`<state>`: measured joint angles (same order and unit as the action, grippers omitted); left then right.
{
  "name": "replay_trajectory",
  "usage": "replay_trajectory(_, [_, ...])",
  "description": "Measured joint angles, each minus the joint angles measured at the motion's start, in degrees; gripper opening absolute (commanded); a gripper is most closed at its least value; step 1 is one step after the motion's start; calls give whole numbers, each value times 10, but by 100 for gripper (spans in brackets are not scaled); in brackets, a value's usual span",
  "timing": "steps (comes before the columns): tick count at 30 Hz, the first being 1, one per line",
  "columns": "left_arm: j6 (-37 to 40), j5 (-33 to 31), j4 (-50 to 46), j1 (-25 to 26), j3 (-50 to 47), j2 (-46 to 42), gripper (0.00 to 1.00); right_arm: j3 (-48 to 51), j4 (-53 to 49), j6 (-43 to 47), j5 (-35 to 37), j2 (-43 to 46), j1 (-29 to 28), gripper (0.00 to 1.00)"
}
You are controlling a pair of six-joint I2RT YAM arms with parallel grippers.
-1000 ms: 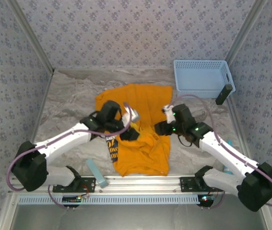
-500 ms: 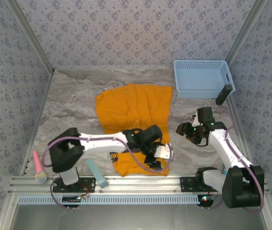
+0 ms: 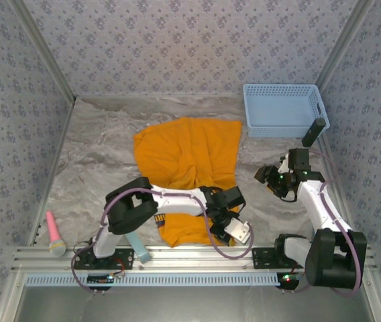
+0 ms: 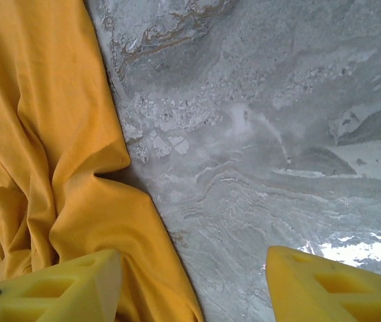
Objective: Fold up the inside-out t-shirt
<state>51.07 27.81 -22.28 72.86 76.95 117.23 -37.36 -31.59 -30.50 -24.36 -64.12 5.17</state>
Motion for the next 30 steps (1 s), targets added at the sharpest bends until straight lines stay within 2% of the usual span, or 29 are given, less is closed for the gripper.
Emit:
replay_trajectory(1, [6,4,-3,-1,3,5,1,3,3,-1,-2,0,2,57])
replay_trajectory(2, [8,9,-4,-3,3,6,0,7,6,-2,-4,1,5,56])
replay_trajectory(6, [7,14,3,-17,5,5,0,18,13,-2,-5,14,6,54])
replay_trajectory(9, [-11,15,25,-52,-9,-16,0,28,23,-2,-6,20,6,59])
replay_trajectory(16, [-114,31,112,-195,-49,-140,0,68,72,16,-45,0,-34,66])
replay_trajectory(18, [-146,32,144,-235,-55,-159,0,81,94,24,-56,0,-68,68])
replay_trajectory(22, [-202,31,198,-287,-71,-170,0,85,156,47,-70,0,-209,71])
replay_trajectory(26, [-248,30,229,-300,-79,-169,0,87,255,48,-63,-24,-368,78])
replay_trajectory(30, [-275,30,258,-302,-79,-168,0,86,339,24,-46,-73,-445,77])
